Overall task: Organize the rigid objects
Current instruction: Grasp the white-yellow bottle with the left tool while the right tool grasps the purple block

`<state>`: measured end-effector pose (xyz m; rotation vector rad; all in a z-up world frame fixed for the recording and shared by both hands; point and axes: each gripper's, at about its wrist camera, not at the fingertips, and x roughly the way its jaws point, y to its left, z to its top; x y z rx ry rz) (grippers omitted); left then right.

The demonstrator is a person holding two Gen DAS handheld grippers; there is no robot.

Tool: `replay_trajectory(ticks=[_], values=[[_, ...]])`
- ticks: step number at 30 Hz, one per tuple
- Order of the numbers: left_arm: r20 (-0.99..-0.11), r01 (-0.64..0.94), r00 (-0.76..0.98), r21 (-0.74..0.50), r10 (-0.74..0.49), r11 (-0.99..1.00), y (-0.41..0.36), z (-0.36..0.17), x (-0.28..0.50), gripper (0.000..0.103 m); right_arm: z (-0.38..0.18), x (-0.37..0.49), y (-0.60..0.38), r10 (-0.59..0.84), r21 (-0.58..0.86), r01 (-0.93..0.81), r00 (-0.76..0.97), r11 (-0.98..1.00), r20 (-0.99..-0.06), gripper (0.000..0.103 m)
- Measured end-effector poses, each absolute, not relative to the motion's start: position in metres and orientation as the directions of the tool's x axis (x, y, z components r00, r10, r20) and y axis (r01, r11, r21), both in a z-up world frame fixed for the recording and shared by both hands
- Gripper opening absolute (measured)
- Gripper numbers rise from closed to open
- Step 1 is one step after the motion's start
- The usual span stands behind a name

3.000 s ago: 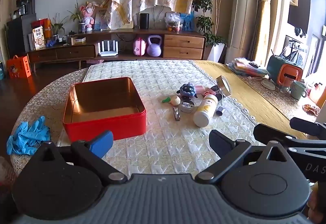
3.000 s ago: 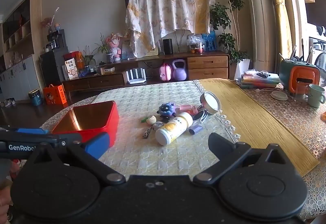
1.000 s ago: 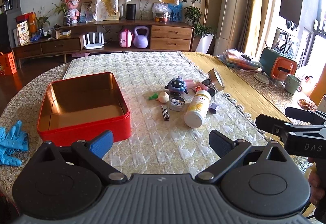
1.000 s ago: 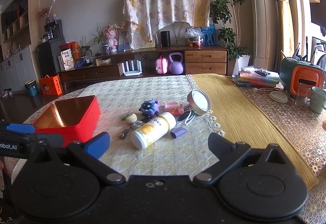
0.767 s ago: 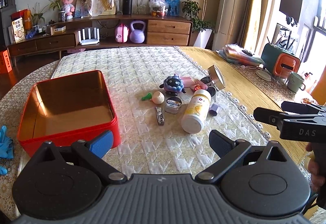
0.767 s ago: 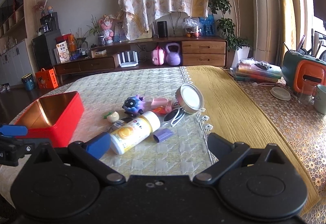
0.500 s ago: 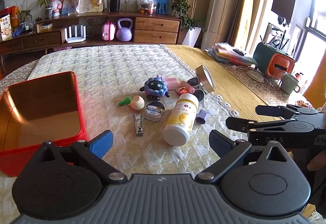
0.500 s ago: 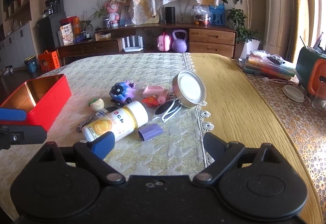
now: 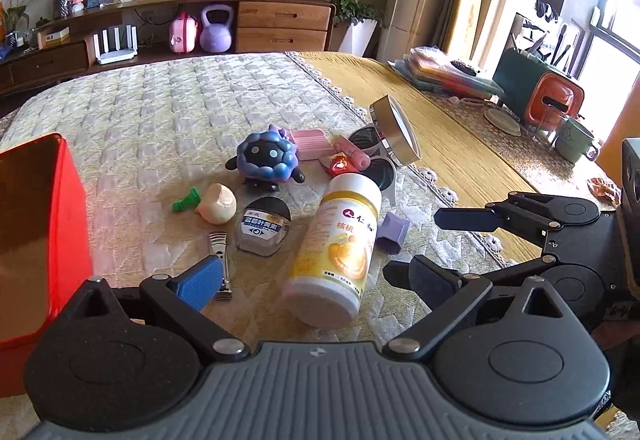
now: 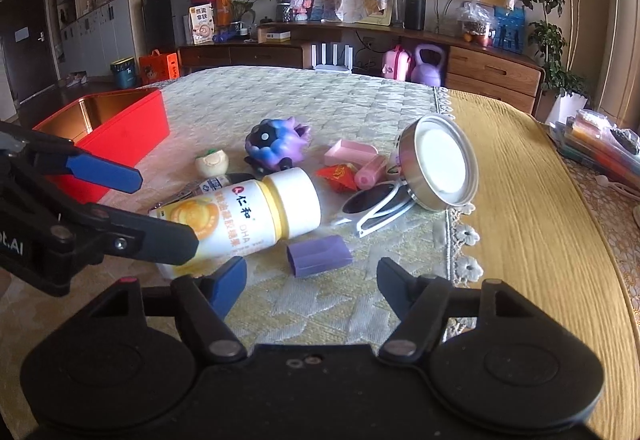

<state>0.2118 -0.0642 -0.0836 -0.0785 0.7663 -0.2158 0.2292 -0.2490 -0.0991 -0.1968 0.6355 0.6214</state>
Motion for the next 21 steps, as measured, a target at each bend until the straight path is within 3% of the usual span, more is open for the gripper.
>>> replay_trajectory(ticks=[6,8,10,13,17,21], values=[[-0.727,0.177,0.640,-0.176,-0.249,0.968,-0.066,-0.097,0.233,0.076,-0.105,0.237,-0.249,0.508,0.023,-0.627,0.609,0.779,-0.609,0.056],[-0.734,0.185,0.627,-0.185,-0.261,0.965,-0.066,-0.100,0.235,0.062,-0.106,0.238,-0.248,0.513,0.019,-0.635,0.607,0.773,-0.607,0.056],[-0.742,0.192,0.610,-0.201,-0.278,0.961,-0.066,-0.102,0.240,0.055,-0.106,0.238,-0.248,0.518,0.013,-0.643,0.606,0.766,-0.604,0.054],[-0.744,0.196,0.608,-0.197,-0.276,0.961,-0.068,-0.102,0.243,0.053,-0.106,0.237,-0.249,0.528,0.022,-0.645,0.605,0.764,-0.596,0.050],[-0.745,0.197,0.604,-0.203,-0.282,0.959,-0.069,-0.101,0.246,0.051,-0.105,0.239,-0.251,0.524,0.025,-0.633,0.617,0.774,-0.587,0.037],[-0.747,0.193,0.607,-0.192,-0.271,0.962,-0.068,-0.101,0.246,0.050,-0.103,0.238,-0.254,0.520,0.027,-0.625,0.624,0.780,-0.583,0.036]])
